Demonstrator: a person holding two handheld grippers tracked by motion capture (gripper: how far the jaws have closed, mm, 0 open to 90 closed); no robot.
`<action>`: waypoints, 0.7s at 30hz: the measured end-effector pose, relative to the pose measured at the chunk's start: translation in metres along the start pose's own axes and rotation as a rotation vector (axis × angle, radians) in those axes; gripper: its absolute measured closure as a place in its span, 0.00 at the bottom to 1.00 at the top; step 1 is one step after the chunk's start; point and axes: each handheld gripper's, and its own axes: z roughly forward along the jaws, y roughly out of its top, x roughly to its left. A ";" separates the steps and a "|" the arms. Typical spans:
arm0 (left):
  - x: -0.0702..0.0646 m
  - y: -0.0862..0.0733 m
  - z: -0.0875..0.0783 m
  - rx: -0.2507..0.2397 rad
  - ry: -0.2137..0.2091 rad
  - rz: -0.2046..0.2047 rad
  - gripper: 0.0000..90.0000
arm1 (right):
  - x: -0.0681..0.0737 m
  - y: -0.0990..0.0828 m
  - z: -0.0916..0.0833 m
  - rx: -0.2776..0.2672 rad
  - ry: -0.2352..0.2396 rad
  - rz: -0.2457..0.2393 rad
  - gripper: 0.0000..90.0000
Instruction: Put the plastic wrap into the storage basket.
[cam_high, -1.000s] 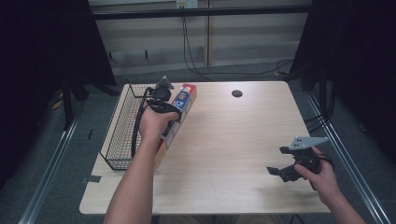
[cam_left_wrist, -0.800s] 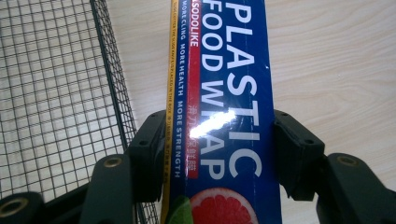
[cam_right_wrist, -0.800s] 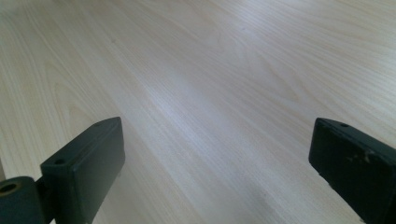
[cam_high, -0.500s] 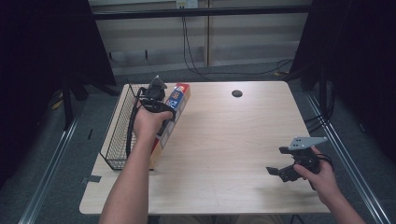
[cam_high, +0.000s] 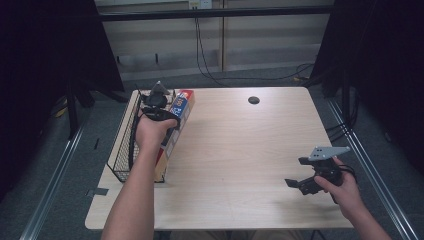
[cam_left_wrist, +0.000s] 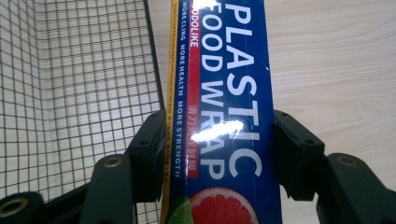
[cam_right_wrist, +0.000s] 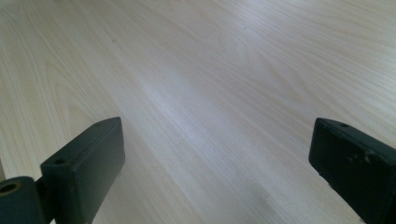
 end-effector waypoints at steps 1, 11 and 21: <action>0.003 -0.001 -0.001 -0.005 0.012 -0.010 0.48 | 0.000 0.000 0.000 0.002 -0.003 -0.002 0.04; 0.018 -0.007 -0.002 -0.005 0.041 -0.055 0.48 | 0.001 0.001 0.001 0.000 0.002 -0.002 0.04; 0.030 -0.010 -0.004 -0.015 0.068 -0.093 0.48 | 0.001 0.001 0.001 0.002 0.002 -0.004 0.04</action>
